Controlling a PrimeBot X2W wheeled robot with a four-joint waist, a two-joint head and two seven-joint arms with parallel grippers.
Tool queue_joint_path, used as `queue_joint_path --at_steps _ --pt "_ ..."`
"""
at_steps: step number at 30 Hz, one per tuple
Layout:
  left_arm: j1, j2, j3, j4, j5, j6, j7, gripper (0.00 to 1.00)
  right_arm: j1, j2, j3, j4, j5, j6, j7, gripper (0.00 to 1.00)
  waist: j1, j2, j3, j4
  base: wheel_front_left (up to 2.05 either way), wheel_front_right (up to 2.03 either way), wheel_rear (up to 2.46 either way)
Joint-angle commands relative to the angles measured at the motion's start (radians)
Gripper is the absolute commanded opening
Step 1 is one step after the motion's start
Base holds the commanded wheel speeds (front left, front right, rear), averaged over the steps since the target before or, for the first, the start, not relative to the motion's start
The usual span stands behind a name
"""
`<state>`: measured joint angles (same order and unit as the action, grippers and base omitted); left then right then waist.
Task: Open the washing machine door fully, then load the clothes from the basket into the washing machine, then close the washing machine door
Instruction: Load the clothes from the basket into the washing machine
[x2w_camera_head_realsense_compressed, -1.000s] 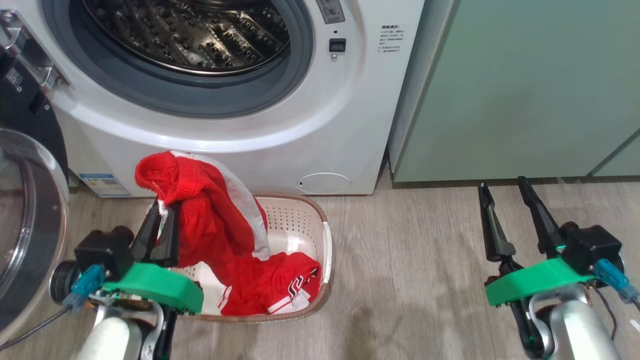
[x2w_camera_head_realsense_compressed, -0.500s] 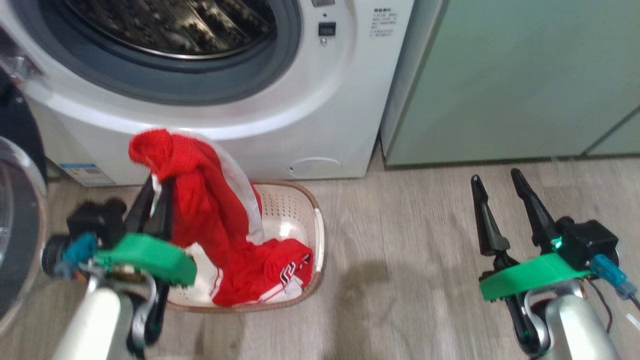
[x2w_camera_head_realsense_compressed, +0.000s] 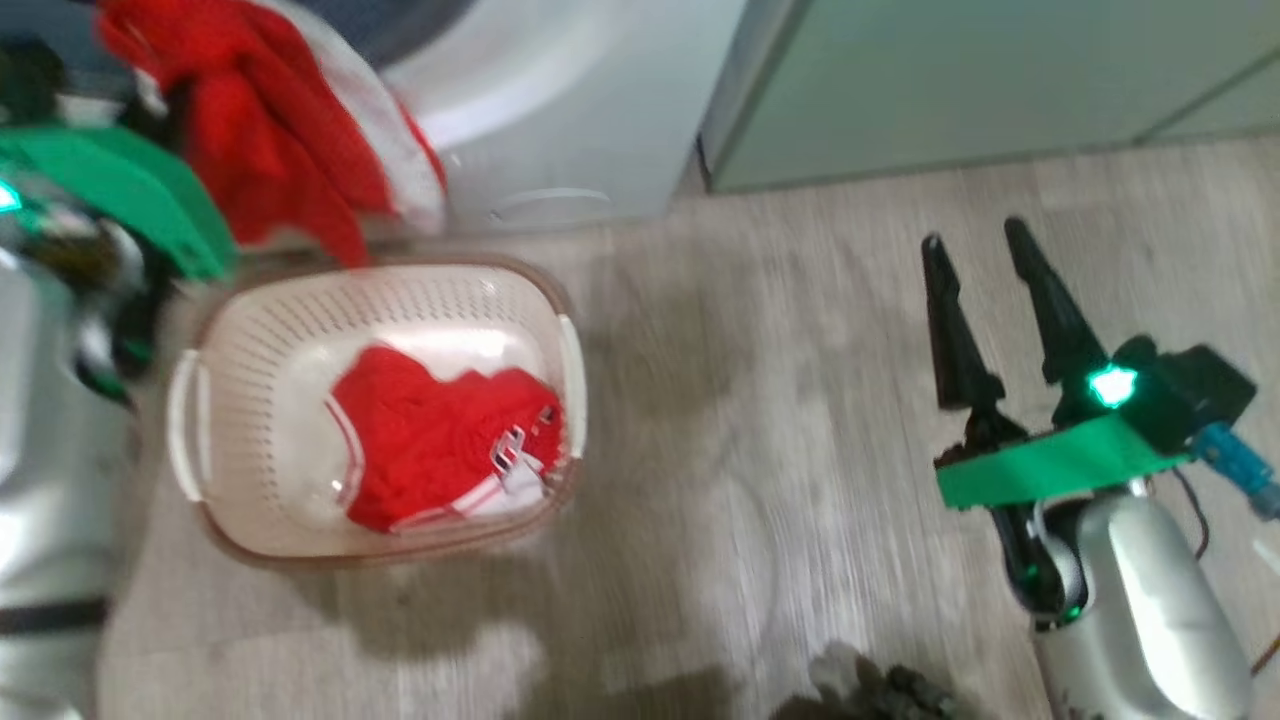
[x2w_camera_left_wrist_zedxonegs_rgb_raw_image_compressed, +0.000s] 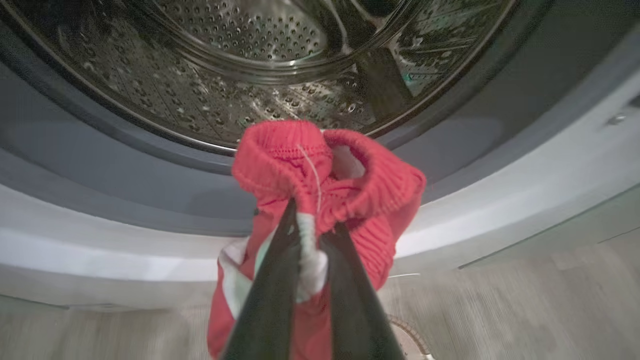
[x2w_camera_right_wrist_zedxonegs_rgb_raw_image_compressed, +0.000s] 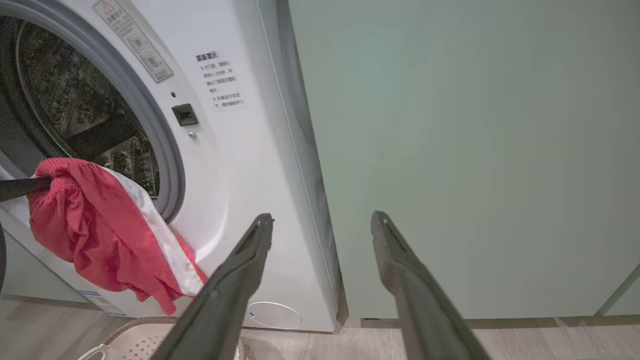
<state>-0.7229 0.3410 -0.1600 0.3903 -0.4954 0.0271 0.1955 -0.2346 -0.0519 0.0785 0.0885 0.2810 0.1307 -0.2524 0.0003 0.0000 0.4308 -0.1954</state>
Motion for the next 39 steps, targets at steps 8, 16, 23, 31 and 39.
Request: queue_joint_path --at_steps 8,16,23,31,39 --pt "-0.282 0.158 0.045 0.118 -0.017 -0.028 0.191 0.00 -0.069 0.002 0.056 -0.074 0.067 0.000 -0.009 1.00 -0.0003 0.0000 0.186 -0.130 0.00 0.00 0.00" --pt "-0.456 0.257 0.050 0.160 0.003 -0.021 0.307 0.00 -0.111 0.002 0.098 -0.094 0.122 0.000 -0.009 1.00 -0.0003 0.0000 0.282 -0.197 0.00 0.00 0.00" --pt "-0.582 0.329 0.035 0.165 0.066 -0.004 0.292 0.00 -0.131 0.002 0.120 -0.104 0.156 0.000 -0.009 1.00 -0.0003 0.0000 0.340 -0.243 0.00 0.00 0.00" --pt "-0.710 0.347 0.035 0.168 0.122 0.020 0.121 0.00 -0.138 0.002 0.136 -0.114 0.172 0.000 -0.009 1.00 -0.0003 0.0000 0.386 -0.273 0.00 0.00 0.00" --pt "-0.836 0.347 0.009 0.179 0.199 0.030 -0.137 0.00 -0.142 0.002 0.153 -0.121 0.176 0.000 -0.009 1.00 -0.0003 0.0000 0.409 -0.275 0.00 0.00 0.00"
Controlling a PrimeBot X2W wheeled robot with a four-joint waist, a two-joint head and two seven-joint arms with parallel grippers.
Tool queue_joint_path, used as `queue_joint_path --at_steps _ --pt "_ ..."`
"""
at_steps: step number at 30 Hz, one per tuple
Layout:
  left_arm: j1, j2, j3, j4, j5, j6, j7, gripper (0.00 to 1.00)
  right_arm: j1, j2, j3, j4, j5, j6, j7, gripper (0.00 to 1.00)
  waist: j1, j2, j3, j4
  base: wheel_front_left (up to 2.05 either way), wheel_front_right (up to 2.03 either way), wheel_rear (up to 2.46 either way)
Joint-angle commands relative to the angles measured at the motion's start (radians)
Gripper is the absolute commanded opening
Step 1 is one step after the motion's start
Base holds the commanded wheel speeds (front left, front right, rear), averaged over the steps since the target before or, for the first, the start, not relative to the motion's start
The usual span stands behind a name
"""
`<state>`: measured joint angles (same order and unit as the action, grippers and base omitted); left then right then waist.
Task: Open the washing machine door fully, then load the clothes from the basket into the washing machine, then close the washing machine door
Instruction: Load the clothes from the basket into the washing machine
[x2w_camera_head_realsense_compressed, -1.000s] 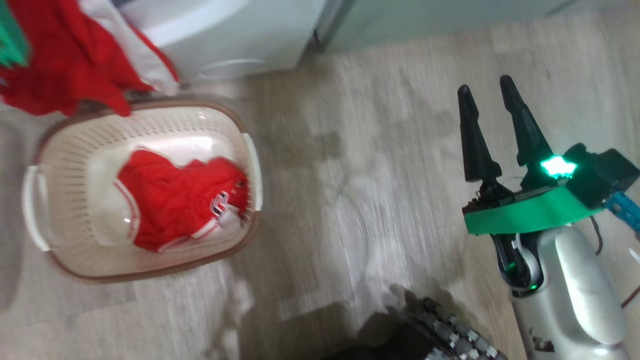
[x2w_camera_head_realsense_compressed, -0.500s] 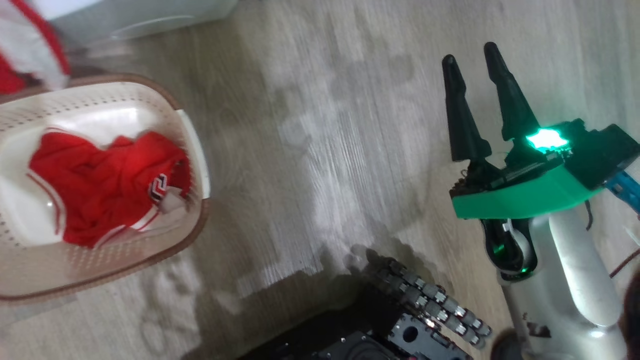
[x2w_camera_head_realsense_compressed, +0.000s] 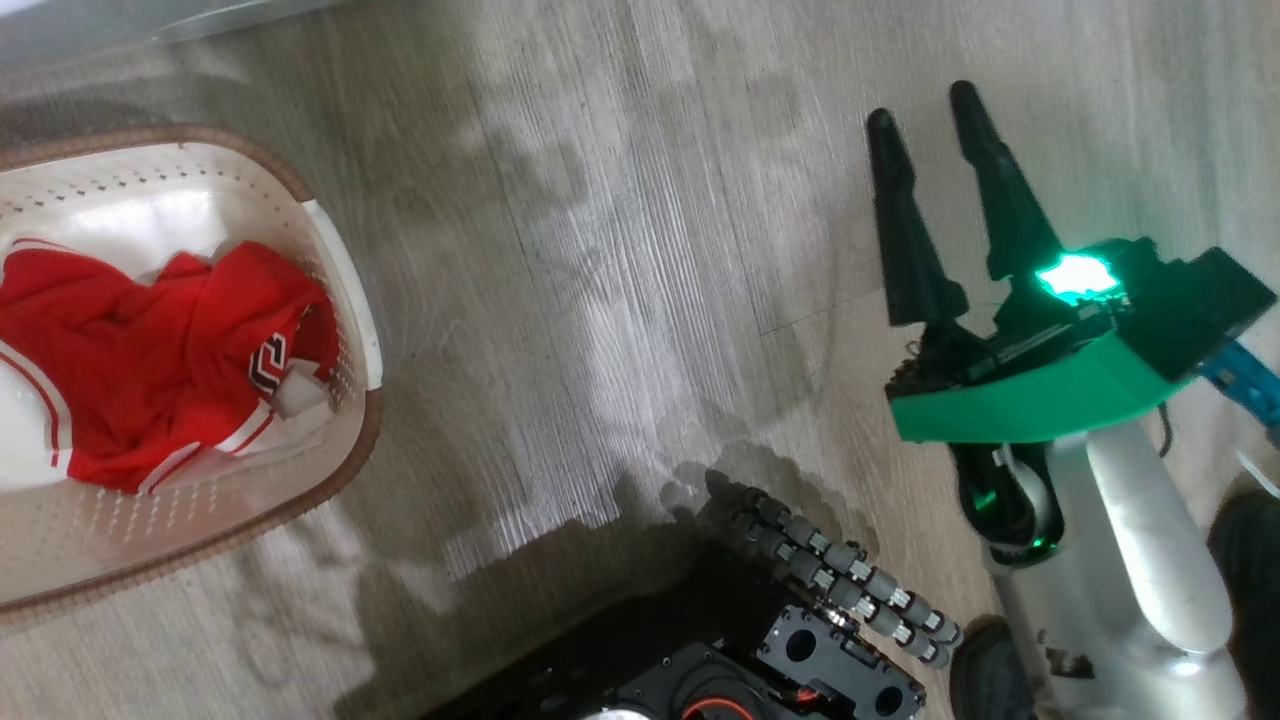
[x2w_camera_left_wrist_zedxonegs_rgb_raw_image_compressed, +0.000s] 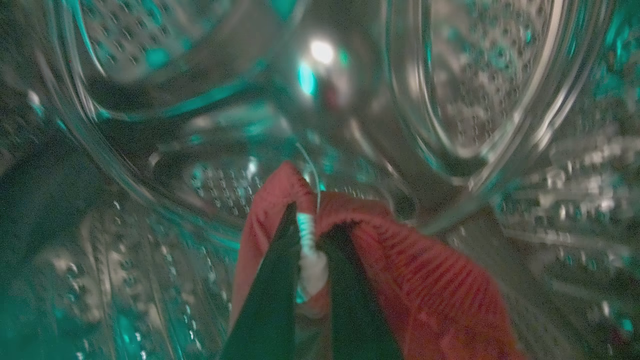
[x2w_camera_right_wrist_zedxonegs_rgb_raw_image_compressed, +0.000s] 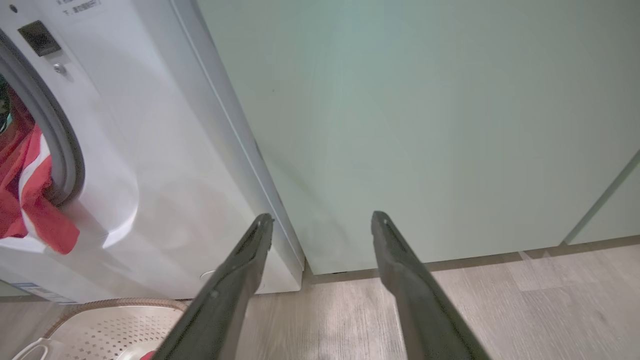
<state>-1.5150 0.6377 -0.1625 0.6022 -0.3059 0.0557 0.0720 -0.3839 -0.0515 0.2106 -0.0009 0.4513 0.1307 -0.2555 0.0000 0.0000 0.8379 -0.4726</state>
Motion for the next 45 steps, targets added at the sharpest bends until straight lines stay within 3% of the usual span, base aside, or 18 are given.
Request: queue_joint_path --at_steps 1,17,18,19,20,21,25,30,38,45 --pt "-0.058 0.047 0.006 -0.026 0.013 -0.002 -0.031 0.00 0.005 0.001 0.025 -0.032 0.003 0.000 -0.006 1.00 0.0000 0.0000 0.005 0.004 0.00 0.00 0.00" --pt "0.008 0.025 -0.022 0.185 -0.032 -0.064 -0.053 0.00 -0.022 0.001 0.023 -0.035 -0.013 0.000 -0.006 1.00 0.0000 0.0000 0.001 0.042 0.00 0.00 0.00" --pt "0.018 0.021 -0.022 0.186 -0.035 -0.062 -0.061 0.18 -0.021 0.001 0.021 -0.032 -0.015 0.000 -0.006 1.00 0.0000 0.0000 -0.005 0.047 0.00 0.00 0.00" --pt "0.029 0.016 -0.024 0.184 -0.035 -0.059 -0.071 0.53 -0.021 0.001 0.017 -0.030 -0.018 0.000 -0.006 1.00 0.0000 0.0000 -0.011 0.051 0.00 0.00 0.00" --pt "0.043 0.012 -0.027 0.181 -0.035 -0.057 -0.080 0.95 -0.020 0.001 0.011 -0.028 -0.020 0.000 -0.006 1.00 0.0000 0.0000 -0.019 0.056 0.00 0.00 0.00" --pt "0.059 0.005 -0.027 0.175 -0.039 -0.056 -0.094 1.00 -0.019 0.001 0.004 -0.027 -0.022 0.000 -0.006 1.00 0.0000 0.0000 -0.028 0.060 0.00 0.00 0.00" --pt "0.119 -0.016 -0.029 0.145 -0.047 -0.048 -0.136 1.00 -0.011 0.001 -0.011 -0.021 -0.034 0.000 -0.006 1.00 0.0000 0.0000 -0.059 0.078 0.00 0.00 0.00" --pt "0.273 -0.065 -0.009 0.045 -0.085 -0.008 -0.204 1.00 0.002 0.001 -0.029 -0.008 -0.062 0.000 -0.006 1.00 0.0000 0.0000 -0.122 0.122 0.00 0.00 0.00" --pt "0.633 -0.159 0.022 -0.283 -0.142 0.080 -0.286 1.00 0.026 0.001 -0.063 0.025 -0.117 0.000 -0.006 1.00 0.0000 0.0000 -0.219 0.209 0.00 0.00 0.00" --pt "0.927 -0.210 0.016 -0.554 -0.126 0.176 -0.308 1.00 0.036 0.001 -0.096 0.057 -0.156 0.000 -0.006 1.00 0.0000 0.0000 -0.277 0.267 0.00 0.00 0.00"
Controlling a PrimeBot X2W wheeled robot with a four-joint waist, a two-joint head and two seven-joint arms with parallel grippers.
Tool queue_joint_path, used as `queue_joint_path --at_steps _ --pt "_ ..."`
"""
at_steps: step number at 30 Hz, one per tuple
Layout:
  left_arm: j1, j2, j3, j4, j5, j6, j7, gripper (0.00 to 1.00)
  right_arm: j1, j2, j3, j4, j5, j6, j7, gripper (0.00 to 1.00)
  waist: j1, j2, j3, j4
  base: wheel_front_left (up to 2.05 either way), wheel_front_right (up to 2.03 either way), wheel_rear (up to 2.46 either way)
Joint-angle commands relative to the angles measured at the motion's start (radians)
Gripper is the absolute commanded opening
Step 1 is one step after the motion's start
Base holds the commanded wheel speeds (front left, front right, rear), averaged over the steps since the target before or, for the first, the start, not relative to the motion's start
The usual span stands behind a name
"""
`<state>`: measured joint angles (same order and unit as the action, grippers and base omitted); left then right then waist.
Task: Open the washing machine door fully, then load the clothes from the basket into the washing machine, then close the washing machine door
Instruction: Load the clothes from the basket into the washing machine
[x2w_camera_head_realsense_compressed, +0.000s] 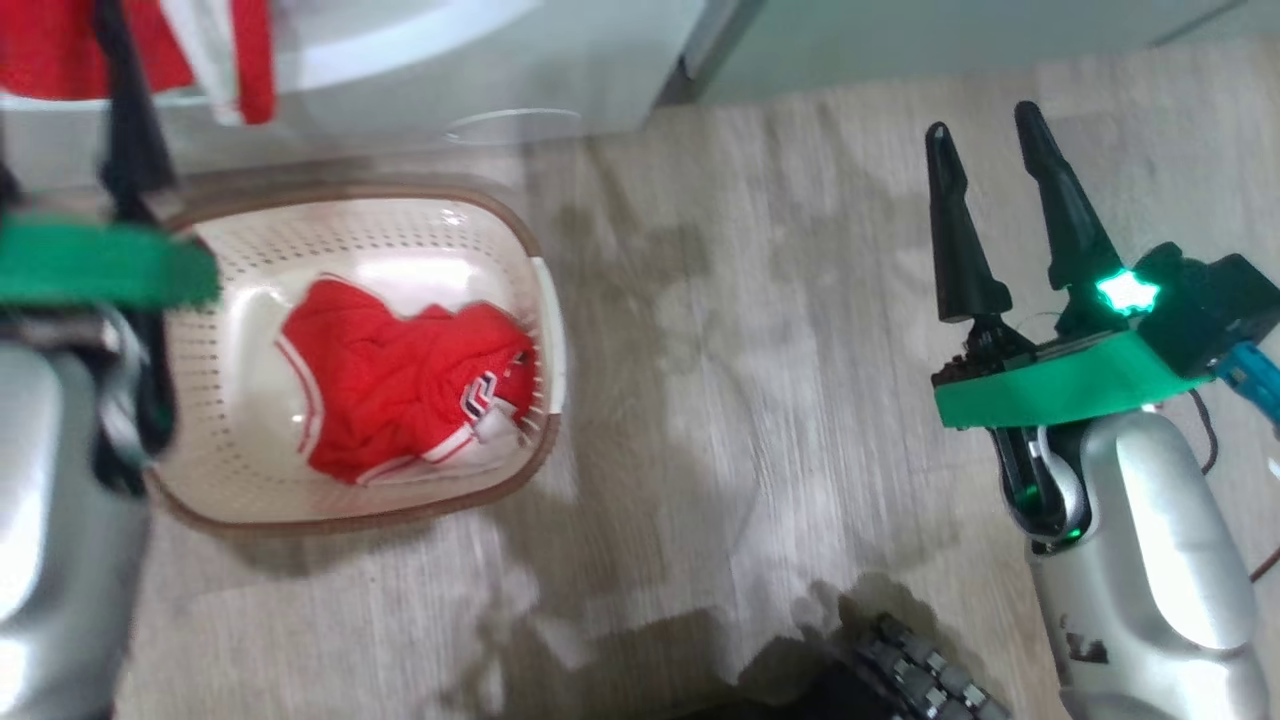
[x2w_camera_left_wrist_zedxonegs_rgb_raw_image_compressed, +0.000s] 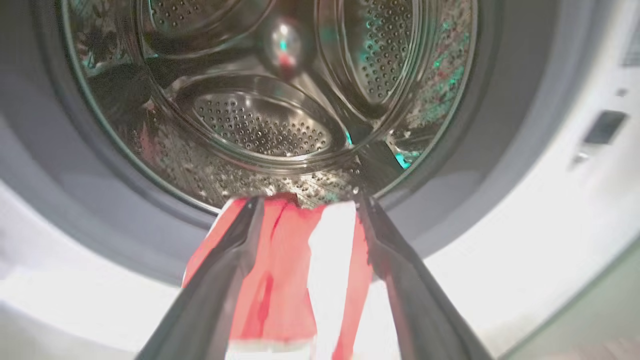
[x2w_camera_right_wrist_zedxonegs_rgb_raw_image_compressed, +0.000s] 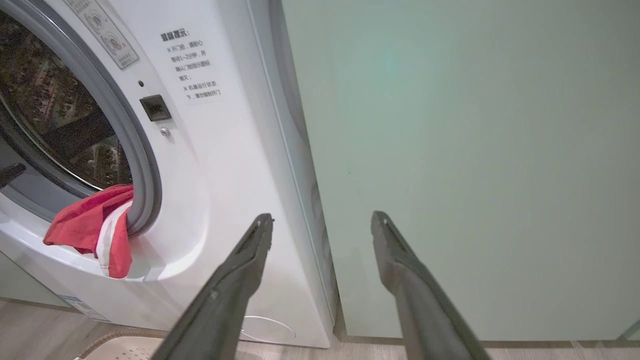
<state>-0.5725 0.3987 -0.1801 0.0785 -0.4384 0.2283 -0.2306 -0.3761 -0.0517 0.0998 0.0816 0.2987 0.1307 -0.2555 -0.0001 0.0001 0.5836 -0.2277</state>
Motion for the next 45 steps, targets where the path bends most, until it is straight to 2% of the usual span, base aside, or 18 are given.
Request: queue_joint_path --at_steps 1,7,16,32,45 --pt "0.049 0.011 0.025 -0.072 0.005 0.016 -0.010 1.00 0.030 0.001 0.006 -0.014 -0.011 0.000 -0.006 1.00 0.0001 -0.0001 -0.038 0.035 0.00 0.00 0.00" --pt "0.191 -0.032 0.011 -0.112 0.005 0.042 -0.021 1.00 0.041 0.001 -0.013 0.020 -0.034 0.000 -0.006 1.00 0.0001 -0.0001 -0.078 0.062 0.00 0.00 0.00" --pt "0.282 -0.077 -0.011 -0.098 0.024 0.043 -0.029 1.00 0.078 0.001 -0.034 0.055 -0.057 0.000 -0.006 1.00 0.0001 -0.0001 -0.140 0.096 0.00 0.00 0.00" --pt "0.284 -0.089 -0.017 -0.060 0.037 0.017 -0.031 1.00 0.089 0.001 -0.023 0.073 -0.062 0.000 -0.006 1.00 0.0001 -0.0001 -0.165 0.099 0.00 0.00 0.00" --pt "0.222 -0.080 -0.022 -0.042 0.034 0.000 -0.013 1.00 0.082 0.001 -0.020 0.061 -0.053 0.000 -0.006 1.00 0.0001 -0.0001 -0.140 0.095 0.00 0.00 0.00"
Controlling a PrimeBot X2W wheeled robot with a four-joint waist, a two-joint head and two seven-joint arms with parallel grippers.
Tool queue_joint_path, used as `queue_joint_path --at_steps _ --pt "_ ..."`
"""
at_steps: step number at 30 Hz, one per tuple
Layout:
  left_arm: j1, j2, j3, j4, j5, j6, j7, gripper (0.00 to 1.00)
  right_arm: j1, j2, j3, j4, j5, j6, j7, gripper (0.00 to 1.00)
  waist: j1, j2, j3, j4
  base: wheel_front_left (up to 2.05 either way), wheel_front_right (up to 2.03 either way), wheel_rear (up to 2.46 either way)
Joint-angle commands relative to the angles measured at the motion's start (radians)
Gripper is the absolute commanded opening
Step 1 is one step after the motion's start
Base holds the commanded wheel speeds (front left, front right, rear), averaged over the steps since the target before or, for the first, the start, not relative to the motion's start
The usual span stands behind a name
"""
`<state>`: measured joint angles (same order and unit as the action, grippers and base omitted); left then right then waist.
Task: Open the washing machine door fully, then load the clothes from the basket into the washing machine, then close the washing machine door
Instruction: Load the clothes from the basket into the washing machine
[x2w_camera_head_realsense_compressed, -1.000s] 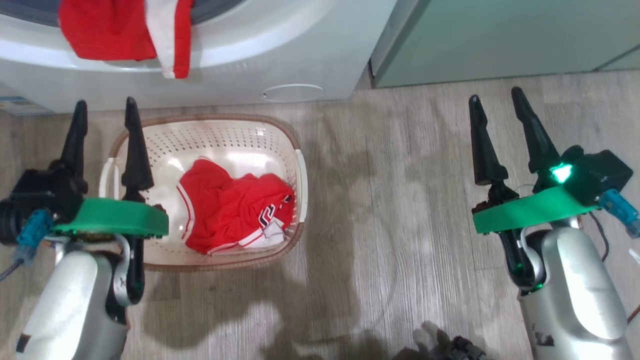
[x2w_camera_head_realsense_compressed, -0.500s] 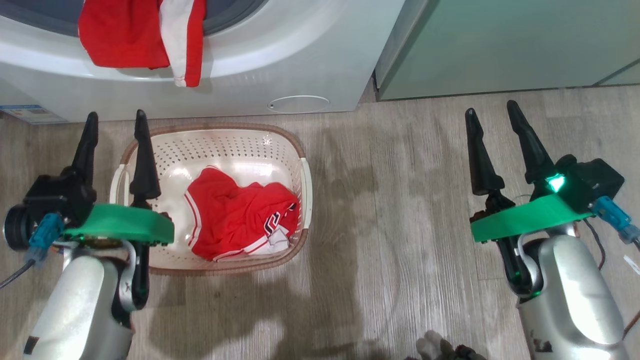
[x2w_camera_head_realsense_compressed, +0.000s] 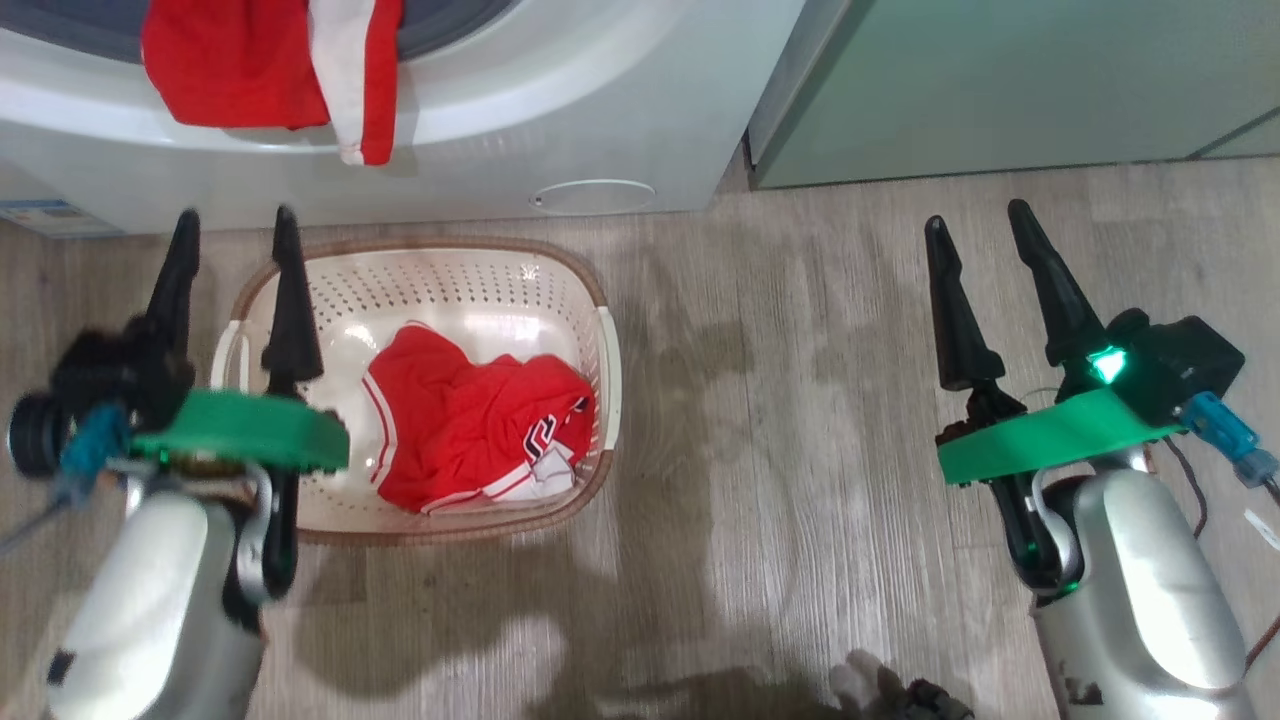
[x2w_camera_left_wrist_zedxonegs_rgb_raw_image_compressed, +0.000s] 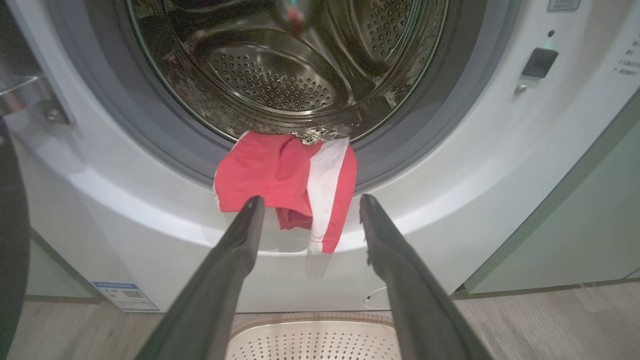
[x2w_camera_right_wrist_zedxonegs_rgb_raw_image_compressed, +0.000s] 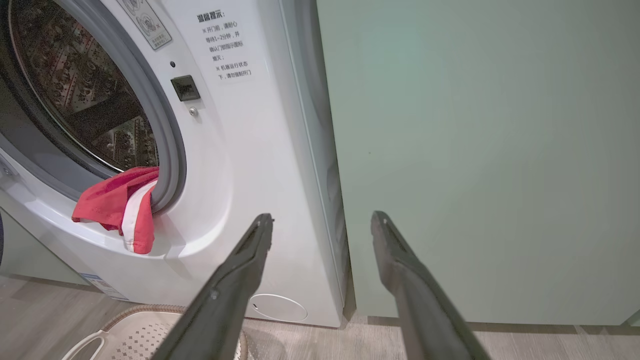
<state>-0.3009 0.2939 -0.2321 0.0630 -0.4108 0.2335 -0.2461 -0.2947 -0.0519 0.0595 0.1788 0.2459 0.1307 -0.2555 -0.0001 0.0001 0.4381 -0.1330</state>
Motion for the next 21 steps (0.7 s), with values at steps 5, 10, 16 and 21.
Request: queue_joint_path --at_steps 5,10,16,21 --pt "-0.183 0.064 0.013 0.013 0.002 -0.052 0.089 1.00 -0.015 0.002 0.040 -0.051 0.012 0.000 -0.006 1.00 0.0001 -0.0001 0.047 -0.018 0.00 0.00 0.00" --pt "-0.358 0.111 0.003 0.115 -0.025 -0.110 0.240 1.00 -0.041 0.002 0.070 -0.063 0.043 0.000 -0.006 1.00 0.0001 -0.0001 0.096 -0.067 0.00 0.00 0.00" --pt "-0.543 0.177 0.000 0.276 -0.061 -0.167 0.435 1.00 -0.067 0.002 0.104 -0.075 0.087 0.000 -0.006 1.00 0.0001 -0.0001 0.151 -0.134 0.00 0.00 0.00" --pt "-0.661 0.234 -0.006 0.383 -0.064 -0.188 0.568 1.00 -0.085 0.002 0.125 -0.084 0.122 0.000 -0.006 1.00 0.0001 -0.0001 0.190 -0.176 0.00 0.00 0.00"
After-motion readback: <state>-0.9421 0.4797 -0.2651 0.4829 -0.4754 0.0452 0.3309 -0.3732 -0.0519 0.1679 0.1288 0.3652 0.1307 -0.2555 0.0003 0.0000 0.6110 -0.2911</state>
